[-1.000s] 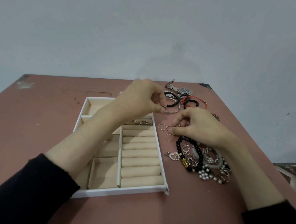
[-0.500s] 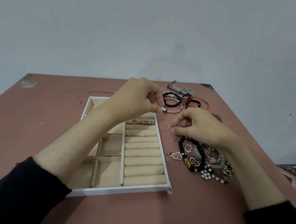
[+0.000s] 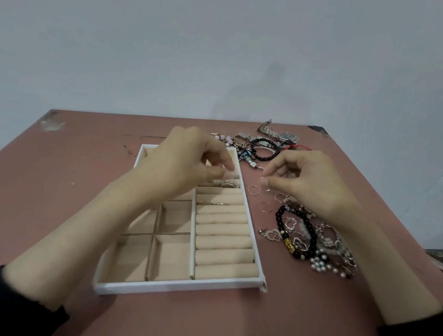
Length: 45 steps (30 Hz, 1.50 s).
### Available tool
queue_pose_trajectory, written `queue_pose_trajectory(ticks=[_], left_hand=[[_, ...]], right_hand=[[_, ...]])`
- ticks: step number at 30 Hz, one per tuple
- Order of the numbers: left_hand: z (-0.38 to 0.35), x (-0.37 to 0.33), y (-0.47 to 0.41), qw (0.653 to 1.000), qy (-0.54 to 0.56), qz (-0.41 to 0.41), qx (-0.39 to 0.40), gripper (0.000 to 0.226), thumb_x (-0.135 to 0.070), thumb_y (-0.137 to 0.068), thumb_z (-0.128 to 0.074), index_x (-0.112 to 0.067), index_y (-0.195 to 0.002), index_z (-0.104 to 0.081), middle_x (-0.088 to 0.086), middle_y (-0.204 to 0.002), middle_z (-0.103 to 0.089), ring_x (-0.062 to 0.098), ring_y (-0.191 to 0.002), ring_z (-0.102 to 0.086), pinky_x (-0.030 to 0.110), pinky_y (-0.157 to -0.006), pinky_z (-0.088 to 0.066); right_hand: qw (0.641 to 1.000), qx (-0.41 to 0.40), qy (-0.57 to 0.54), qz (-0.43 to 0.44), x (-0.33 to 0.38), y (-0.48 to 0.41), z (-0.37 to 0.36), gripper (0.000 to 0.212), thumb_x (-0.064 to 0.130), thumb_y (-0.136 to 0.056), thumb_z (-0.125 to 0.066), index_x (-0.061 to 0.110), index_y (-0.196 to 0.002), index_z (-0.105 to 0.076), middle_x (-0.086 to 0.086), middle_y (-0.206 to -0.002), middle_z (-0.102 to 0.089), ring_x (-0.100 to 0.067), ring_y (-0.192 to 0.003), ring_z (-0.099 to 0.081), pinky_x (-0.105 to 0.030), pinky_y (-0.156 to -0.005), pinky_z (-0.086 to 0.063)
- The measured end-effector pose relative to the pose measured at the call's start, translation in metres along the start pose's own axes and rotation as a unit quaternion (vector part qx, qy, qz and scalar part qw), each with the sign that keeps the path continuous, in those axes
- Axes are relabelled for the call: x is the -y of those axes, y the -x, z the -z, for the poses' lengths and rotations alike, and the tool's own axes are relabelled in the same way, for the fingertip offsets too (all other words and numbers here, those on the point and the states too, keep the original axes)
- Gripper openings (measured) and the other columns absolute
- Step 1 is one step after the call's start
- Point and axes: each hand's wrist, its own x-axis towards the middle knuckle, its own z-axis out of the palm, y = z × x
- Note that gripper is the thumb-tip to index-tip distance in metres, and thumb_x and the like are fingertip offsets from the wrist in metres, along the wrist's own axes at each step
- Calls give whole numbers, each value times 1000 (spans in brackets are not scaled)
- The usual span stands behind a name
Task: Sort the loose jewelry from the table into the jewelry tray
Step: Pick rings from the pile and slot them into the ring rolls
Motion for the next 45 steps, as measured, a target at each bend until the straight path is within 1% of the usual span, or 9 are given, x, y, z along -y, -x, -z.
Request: queue_pose_trajectory(ticks=[4,9,13,16,20,25,30,41,45], left_hand=[[4,11,23,997,55,30,-42,2,-28,-73,-76,-26,-74,-74,-18,-52,-57,2,-53,-44,9,-49,-34],[0,19,31,990,117,32,-75,2,-26,-74,-75,-25,-73,-74,-19,-56,-58,3,-55,-42,11,-50,-32],[-2,19,32,989,120,19,-81,2,-23,-76,-74,-21,-75,-74,-11,-61,-62,0,-52,-44,8,-52,-34],[-4,19,33,990,115,16,-83,3,-23,-75,-75,-21,-75,-74,-10,-63,-62,-1,-53,-45,7,-53,-34],[-4,21,32,991,103,16,-87,2,-24,-75,-75,-24,-75,-73,-12,-63,-62,-2,-55,-47,7,-53,-34],[-4,21,33,992,99,16,-83,1,-24,-75,-75,-24,-75,-74,-14,-61,-61,-3,-54,-48,6,-52,-33],[-3,21,33,991,102,16,-83,4,-26,-75,-75,-22,-77,-74,-12,-63,-62,-3,-54,-48,7,-52,-33],[-1,21,33,992,100,15,-77,3,-26,-74,-75,-23,-74,-75,-21,-54,-58,-1,-51,-47,8,-50,-33],[1,20,34,992,103,14,-69,2,-24,-74,-76,-23,-74,-75,-20,-53,-58,-1,-50,-46,8,-50,-33]], right_hand=[[998,-2,-63,18,13,7,-9,11,10,-72,-78,19,-75,-74,7,-61,-66,0,-54,-53,-12,-54,-43],[997,8,-64,42,18,10,-24,10,11,-73,-77,20,-72,-74,-13,-62,-62,-13,-53,-49,-23,-49,-42],[996,32,-32,70,18,12,-29,11,10,-73,-77,20,-72,-73,5,-60,-59,-1,-53,-48,-12,-55,-40],[993,42,12,112,17,12,-28,11,12,-71,-79,21,-74,-73,6,-70,-63,-3,-64,-53,-15,-63,-43],[986,56,38,155,14,11,-27,10,13,-71,-79,20,-73,-73,7,-70,-60,-6,-70,-54,-13,-66,-40],[988,77,34,131,13,11,-25,8,14,-76,-75,22,-76,-75,5,-77,-62,-11,-74,-55,-22,-65,-41],[989,81,27,120,13,10,-22,8,13,-76,-75,20,-76,-71,0,-79,-61,-5,-72,-53,-17,-67,-41],[990,100,38,90,11,8,-25,7,16,-75,-75,19,-73,-69,8,-76,-54,2,-68,-48,-10,-65,-36],[994,74,-7,76,11,6,-23,4,18,-81,-69,16,-79,-68,-4,-74,-60,-5,-62,-49,-15,-59,-39]])
